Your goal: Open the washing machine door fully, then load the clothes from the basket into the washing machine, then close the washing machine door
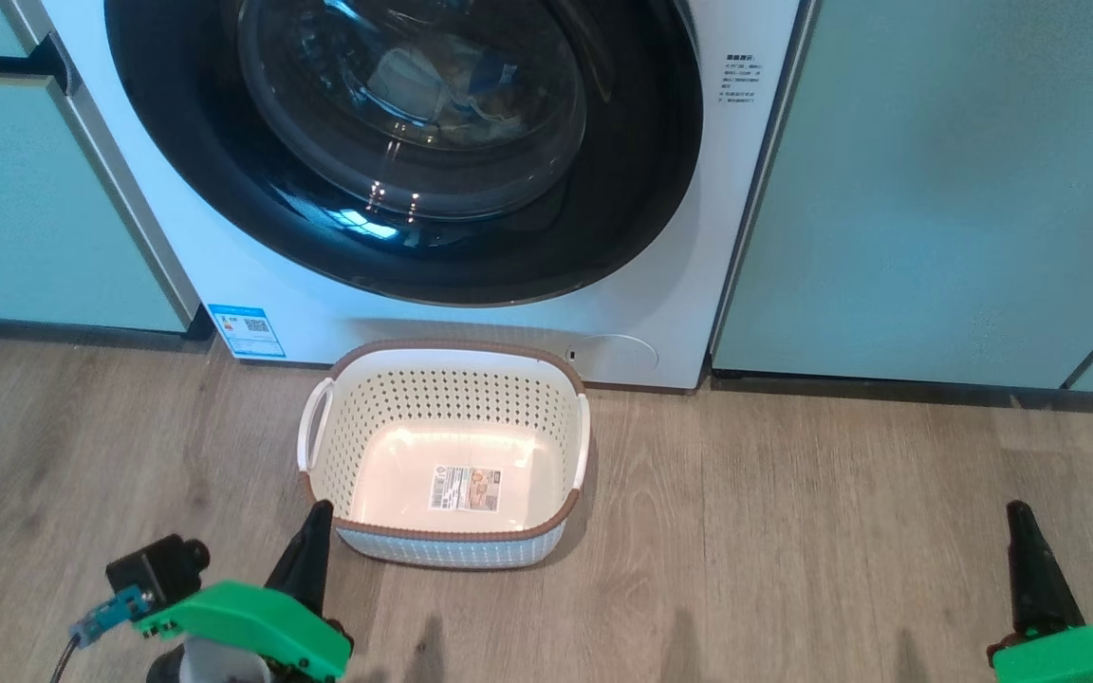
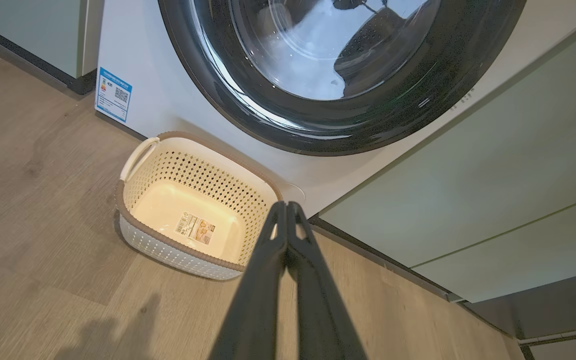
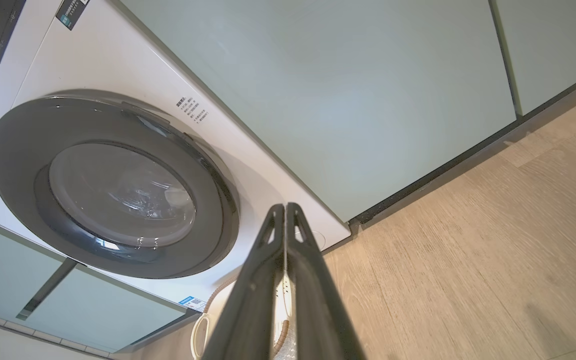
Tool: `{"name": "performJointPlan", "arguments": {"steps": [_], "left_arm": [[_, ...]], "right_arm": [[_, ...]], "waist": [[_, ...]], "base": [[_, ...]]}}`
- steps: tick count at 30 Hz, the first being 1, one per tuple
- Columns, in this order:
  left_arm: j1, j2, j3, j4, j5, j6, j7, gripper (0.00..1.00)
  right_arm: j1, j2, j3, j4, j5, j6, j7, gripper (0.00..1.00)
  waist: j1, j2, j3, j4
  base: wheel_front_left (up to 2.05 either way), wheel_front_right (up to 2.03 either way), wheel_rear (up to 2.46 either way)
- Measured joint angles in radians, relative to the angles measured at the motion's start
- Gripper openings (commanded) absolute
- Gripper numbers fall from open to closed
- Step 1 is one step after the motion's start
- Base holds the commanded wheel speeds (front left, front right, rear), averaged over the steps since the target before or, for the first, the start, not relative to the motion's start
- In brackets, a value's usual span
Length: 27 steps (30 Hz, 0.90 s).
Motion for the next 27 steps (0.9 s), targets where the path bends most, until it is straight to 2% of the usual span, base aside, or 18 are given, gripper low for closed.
{"name": "performJointPlan", "arguments": {"steps": [27], "left_arm": [[-0.038, -0.013, 0.035, 0.055, -0.301, -0.031, 0.053, 0.0]], "right_arm": [[-0.04, -0.005, -0.017, 0.054, 0.299, 0.0, 0.053, 0.0]], "waist": [[0.0, 0.0, -0.007, 0.013]], "base": [[0.0, 0.0, 0.0]]}}
